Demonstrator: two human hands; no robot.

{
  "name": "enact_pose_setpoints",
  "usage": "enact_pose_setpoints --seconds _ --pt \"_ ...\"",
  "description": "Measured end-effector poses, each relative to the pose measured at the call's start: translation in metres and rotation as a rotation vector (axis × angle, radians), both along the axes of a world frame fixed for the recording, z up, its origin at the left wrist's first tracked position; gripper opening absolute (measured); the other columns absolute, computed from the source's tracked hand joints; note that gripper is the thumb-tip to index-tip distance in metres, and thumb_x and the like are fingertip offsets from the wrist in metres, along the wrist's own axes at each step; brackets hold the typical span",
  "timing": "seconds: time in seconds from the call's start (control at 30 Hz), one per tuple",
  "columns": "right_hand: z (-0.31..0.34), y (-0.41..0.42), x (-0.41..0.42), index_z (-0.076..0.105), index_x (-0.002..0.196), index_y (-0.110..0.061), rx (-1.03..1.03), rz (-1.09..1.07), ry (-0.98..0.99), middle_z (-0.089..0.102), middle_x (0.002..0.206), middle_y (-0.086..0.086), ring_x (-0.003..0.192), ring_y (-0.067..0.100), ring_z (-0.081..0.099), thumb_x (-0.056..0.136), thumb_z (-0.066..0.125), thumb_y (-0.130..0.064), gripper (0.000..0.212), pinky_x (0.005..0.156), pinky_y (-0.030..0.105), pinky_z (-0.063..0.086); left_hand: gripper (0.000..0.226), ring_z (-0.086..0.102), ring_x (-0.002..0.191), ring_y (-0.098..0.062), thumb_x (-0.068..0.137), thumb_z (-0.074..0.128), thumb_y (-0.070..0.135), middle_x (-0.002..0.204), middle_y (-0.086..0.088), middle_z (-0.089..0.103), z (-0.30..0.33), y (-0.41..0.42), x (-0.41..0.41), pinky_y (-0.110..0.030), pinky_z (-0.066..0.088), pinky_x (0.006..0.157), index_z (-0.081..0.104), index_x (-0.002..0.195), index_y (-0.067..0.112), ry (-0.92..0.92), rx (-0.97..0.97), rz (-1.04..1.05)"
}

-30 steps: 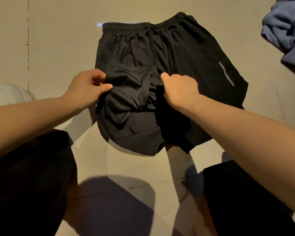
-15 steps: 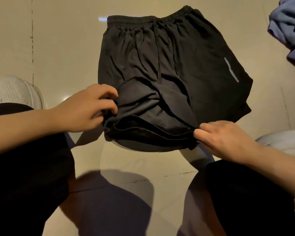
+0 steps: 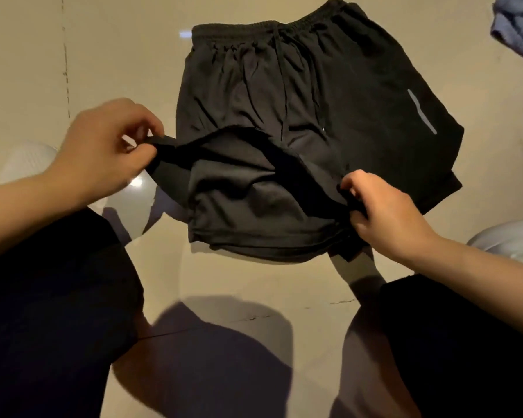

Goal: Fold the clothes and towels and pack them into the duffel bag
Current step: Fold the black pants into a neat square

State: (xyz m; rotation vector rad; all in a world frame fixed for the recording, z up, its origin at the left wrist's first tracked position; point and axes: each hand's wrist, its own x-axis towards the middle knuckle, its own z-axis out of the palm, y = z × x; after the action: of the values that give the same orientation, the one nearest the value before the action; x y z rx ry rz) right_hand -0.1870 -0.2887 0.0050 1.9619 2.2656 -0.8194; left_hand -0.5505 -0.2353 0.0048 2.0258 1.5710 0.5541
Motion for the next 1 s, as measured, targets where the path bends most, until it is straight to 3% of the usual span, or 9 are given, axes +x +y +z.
enact_pose_setpoints --seconds 0.1,0.27,0.37,0.43,0.53,0.7,0.8,0.9,1.0 --pt "0.007 -0.014 0.005 0.053 0.115 -0.017 0.006 0.138 0.003 0.054 0.108 0.005 0.086 0.032 0.060 0.088 0.058 -0.006 0.029 0.066 0.041 0.051 0.018 0.056 0.078 -0.001 0.072 0.045 0.041 0.082 0.014 0.057 -0.002 -0.023 -0.029 -0.011 0.044 0.064 0.055 0.086 0.048 0.031 -0.220 -0.320" --pt "-0.003 -0.030 0.014 0.062 0.115 -0.019 -0.106 0.360 -0.177 0.053 0.111 0.001 0.081 0.020 0.059 0.092 0.058 -0.014 0.024 0.060 0.022 0.047 0.012 0.043 0.064 0.009 0.086 0.050 0.055 0.079 0.021 0.050 -0.024 -0.039 -0.043 -0.012 0.032 0.056 0.054 0.092 0.045 0.654 -0.309 -0.795" --pt "0.001 -0.024 0.013 0.065 0.106 -0.022 -0.055 0.417 -0.188 0.054 0.101 -0.003 0.077 0.015 0.057 0.093 0.047 -0.040 0.029 0.057 0.026 0.049 0.045 0.048 0.065 0.003 0.083 0.026 0.076 0.076 0.019 0.051 -0.018 -0.030 -0.023 -0.020 0.040 0.056 0.056 0.082 0.042 0.437 -0.219 -0.619" --pt "0.002 -0.016 0.012 0.066 0.105 -0.019 0.080 0.416 -0.152 0.057 0.100 0.001 0.082 0.022 0.058 0.093 0.044 -0.042 0.034 0.061 0.033 0.051 0.051 0.056 0.080 -0.013 0.088 0.030 0.068 0.094 0.008 0.059 -0.023 -0.023 -0.014 -0.036 0.051 0.067 0.062 0.101 0.031 0.248 -0.066 -0.491" --pt "-0.010 0.005 0.012 0.052 0.134 -0.019 0.085 0.266 -0.164 0.046 0.136 0.010 0.119 0.034 0.048 0.094 0.053 -0.033 0.042 0.092 0.042 0.046 0.073 0.049 0.123 -0.034 0.090 0.026 0.068 0.142 -0.013 0.046 -0.047 -0.011 -0.006 -0.051 0.046 0.092 0.043 0.143 0.022 0.491 -0.016 -0.493" --pt "-0.037 0.034 0.007 0.009 0.153 -0.034 -0.272 0.143 -0.295 -0.002 0.162 0.006 0.147 0.034 0.000 0.099 0.040 -0.046 0.064 0.118 0.037 0.005 0.093 0.015 0.146 -0.032 0.074 -0.009 0.084 0.162 -0.007 0.004 -0.072 0.012 -0.001 -0.061 0.022 0.106 0.010 0.152 0.036 0.763 -0.081 -0.487" --pt "-0.040 0.058 0.001 0.010 0.153 -0.034 -0.272 0.070 -0.276 0.000 0.162 0.006 0.147 0.034 0.002 0.098 0.039 -0.048 0.063 0.118 0.038 0.006 0.088 0.011 0.147 -0.030 0.079 -0.002 0.084 0.162 -0.005 0.002 -0.062 0.052 0.000 -0.061 0.016 0.110 0.008 0.153 0.037 0.822 -0.192 -0.342" --pt "-0.032 0.070 -0.007 0.031 0.148 -0.025 -0.065 -0.013 -0.171 0.025 0.154 0.009 0.139 0.034 0.026 0.098 0.044 -0.045 0.056 0.110 0.042 0.029 0.082 0.044 0.123 -0.043 0.089 0.018 0.073 0.143 -0.021 0.038 -0.053 0.053 0.001 -0.057 0.039 0.097 0.043 0.140 0.015 0.623 0.069 -0.291" --pt "-0.018 0.051 -0.013 0.047 0.133 -0.019 0.170 0.057 -0.091 0.044 0.132 0.008 0.116 0.028 0.048 0.095 0.052 -0.042 0.046 0.083 0.033 0.042 0.067 0.054 0.094 -0.038 0.087 0.043 0.064 0.118 -0.019 0.052 -0.052 0.004 0.007 -0.046 0.048 0.074 0.057 0.118 0.007 0.402 0.262 -0.478"
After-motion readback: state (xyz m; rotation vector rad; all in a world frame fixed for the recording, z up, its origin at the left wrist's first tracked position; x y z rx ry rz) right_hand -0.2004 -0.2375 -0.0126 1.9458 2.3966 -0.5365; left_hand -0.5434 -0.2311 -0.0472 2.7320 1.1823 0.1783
